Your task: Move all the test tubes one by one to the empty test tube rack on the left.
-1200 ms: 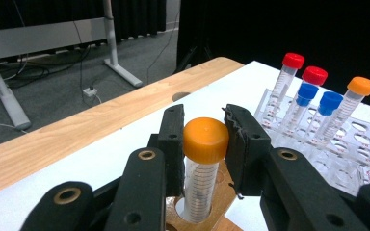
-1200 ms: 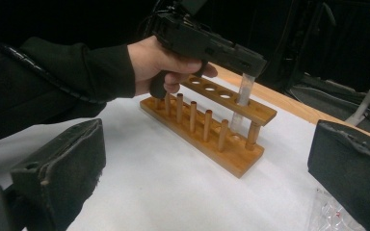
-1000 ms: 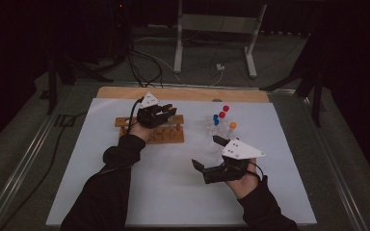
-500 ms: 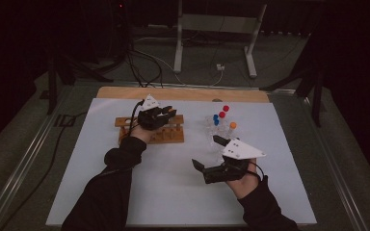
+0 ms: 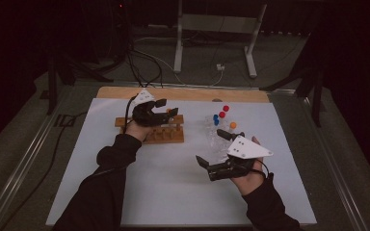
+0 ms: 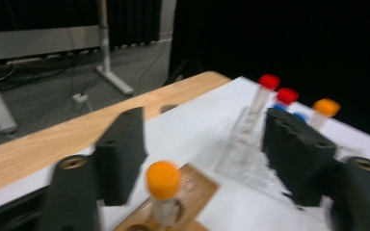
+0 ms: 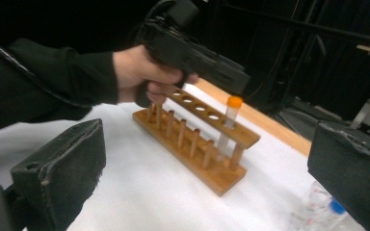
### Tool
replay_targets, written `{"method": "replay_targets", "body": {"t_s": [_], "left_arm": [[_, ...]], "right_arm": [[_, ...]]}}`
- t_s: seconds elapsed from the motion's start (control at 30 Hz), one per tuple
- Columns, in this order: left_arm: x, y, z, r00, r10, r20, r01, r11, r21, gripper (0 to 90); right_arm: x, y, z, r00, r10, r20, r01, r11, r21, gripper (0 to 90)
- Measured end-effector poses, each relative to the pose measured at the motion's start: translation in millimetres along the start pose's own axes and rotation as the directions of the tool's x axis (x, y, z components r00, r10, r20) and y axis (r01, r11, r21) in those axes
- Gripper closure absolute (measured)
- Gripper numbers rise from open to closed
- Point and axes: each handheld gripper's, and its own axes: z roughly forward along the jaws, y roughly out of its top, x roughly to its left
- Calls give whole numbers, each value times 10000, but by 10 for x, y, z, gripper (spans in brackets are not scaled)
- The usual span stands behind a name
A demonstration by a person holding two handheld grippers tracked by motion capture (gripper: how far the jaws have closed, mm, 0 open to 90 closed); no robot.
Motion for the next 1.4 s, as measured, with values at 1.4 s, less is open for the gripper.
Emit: {"method": "replay_targets", "body": {"t_s": [1.4], "left_arm": [[-591,-444,-618,9718,954,2158,-954,9954,-107,15]], "right_arm": [[-1135,-853,138,9386,2028,2790,-2632,9440,1992,66]]}}
